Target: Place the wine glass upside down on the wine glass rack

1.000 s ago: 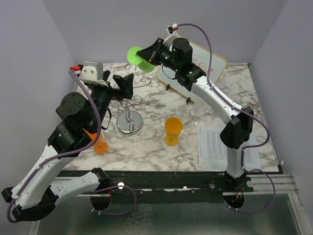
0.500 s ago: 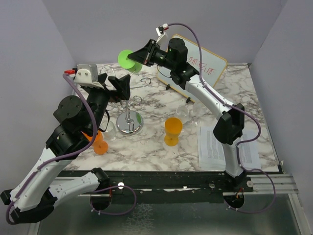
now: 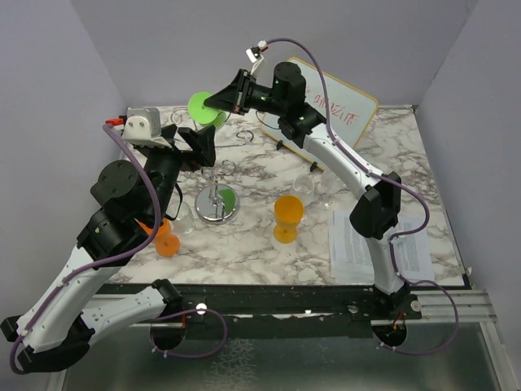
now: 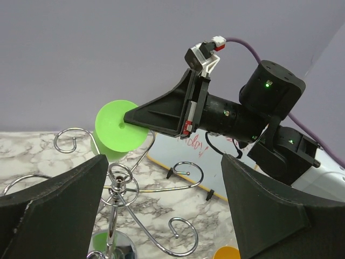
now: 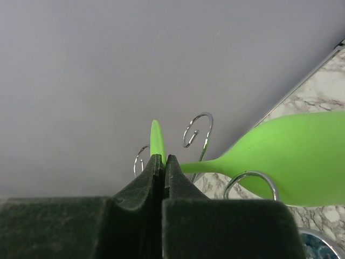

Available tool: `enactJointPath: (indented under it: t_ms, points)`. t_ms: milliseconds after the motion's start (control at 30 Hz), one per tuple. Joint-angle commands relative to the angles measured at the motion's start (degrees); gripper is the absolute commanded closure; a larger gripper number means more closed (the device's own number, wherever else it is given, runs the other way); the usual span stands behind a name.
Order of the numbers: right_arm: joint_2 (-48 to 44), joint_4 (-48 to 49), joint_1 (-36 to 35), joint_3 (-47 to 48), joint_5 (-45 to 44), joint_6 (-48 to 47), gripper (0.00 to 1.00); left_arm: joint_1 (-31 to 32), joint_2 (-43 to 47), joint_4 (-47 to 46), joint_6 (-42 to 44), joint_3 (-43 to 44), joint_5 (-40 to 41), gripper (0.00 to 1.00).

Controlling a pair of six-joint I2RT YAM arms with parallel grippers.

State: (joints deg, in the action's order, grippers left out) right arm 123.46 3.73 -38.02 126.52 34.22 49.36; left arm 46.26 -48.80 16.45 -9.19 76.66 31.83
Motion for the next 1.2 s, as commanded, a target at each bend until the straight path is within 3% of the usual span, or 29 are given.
enactJointPath:
  t_ms: [0, 333, 667, 967, 1167]
  points:
    - [0.73, -2.7, -0.68, 2.06, 3.18, -1.27, 0.99, 0.2, 0.74, 0.69, -0.56, -0.55, 2.22, 0.13]
    - [-4.83, -9.19, -1.11, -1.86, -0.68, -0.45, 0.99, 0.21, 0.47, 0.6, -0.96, -1.08, 3.3, 0.13]
    - [-9.18, -16.1, -1.09, -2.98, -11.92, -1.88, 0.99, 0.19, 0.08, 0.53, -1.52, -1.16, 3.41, 0.13]
    - [-8.77, -17.83, -1.1, -2.23, -18.33, -3.06, 1.0, 0.19, -0.25, 0.54, -2.03, -0.88, 2.36, 0.13]
    - [-8.42, -13.93, -1.09, -4.1, -19.44, -3.43, 0.99, 0.15, 0.19, 0.54, -2.28, -1.34, 2.49, 0.13]
